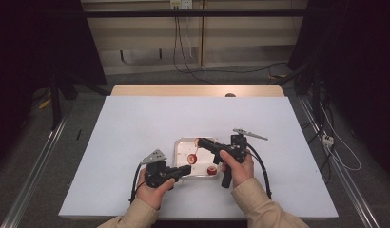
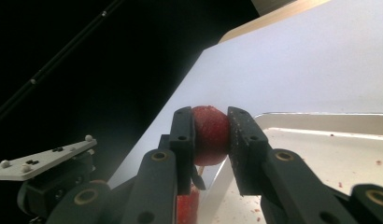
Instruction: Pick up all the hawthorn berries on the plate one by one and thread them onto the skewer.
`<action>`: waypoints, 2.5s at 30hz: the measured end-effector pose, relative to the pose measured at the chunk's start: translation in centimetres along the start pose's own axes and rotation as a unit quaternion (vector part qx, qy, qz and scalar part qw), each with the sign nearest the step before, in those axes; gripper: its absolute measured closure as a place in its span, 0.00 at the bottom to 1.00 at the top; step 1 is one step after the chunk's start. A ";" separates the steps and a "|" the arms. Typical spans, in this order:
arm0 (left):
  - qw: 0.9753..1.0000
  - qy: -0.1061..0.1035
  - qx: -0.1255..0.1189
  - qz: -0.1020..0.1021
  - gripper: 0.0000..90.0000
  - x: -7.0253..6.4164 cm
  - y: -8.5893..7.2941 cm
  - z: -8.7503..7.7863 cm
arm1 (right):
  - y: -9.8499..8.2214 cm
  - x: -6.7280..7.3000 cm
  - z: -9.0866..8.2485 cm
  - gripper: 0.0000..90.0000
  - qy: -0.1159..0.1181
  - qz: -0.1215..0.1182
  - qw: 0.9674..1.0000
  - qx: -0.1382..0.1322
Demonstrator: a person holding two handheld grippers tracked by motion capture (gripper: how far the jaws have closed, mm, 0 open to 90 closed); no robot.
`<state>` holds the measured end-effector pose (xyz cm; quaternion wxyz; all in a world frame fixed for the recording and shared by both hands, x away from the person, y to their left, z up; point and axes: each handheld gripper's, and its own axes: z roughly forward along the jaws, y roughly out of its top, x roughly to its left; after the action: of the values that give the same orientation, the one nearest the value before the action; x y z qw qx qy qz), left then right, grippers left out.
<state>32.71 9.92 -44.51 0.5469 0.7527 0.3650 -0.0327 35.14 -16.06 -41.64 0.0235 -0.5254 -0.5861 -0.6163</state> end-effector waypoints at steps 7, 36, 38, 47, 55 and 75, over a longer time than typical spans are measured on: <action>1.000 0.012 -0.003 0.012 0.99 -0.1 0.4 0.0 | -0.6 0.3 0.3 0.81 0.014 0.005 1.000 0.026; 0.999 0.001 0.046 -0.010 0.99 0.0 0.5 0.8 | -0.4 0.2 -0.4 0.82 0.002 -0.015 1.000 0.008; 0.999 -0.004 0.045 -0.016 0.99 0.0 0.7 0.7 | -0.5 0.1 -0.4 0.82 0.001 -0.014 1.000 0.008; 0.999 0.002 0.032 -0.019 0.99 0.2 1.0 0.5 | -1.4 0.4 0.7 0.80 0.020 -0.024 0.999 0.035; 0.999 0.019 0.042 -0.008 0.99 0.7 0.7 0.1 | -0.4 -0.3 -0.6 0.54 -0.003 -0.058 0.998 0.000; 0.999 0.020 0.039 0.009 0.99 1.0 0.8 -0.7 | -1.6 -2.6 -3.0 0.18 -0.089 -0.128 0.985 0.070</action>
<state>33.65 10.91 -43.98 0.5100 0.7771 0.3679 -0.0267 33.39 -19.32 -43.76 -0.0716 -0.4960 -0.6898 -0.5226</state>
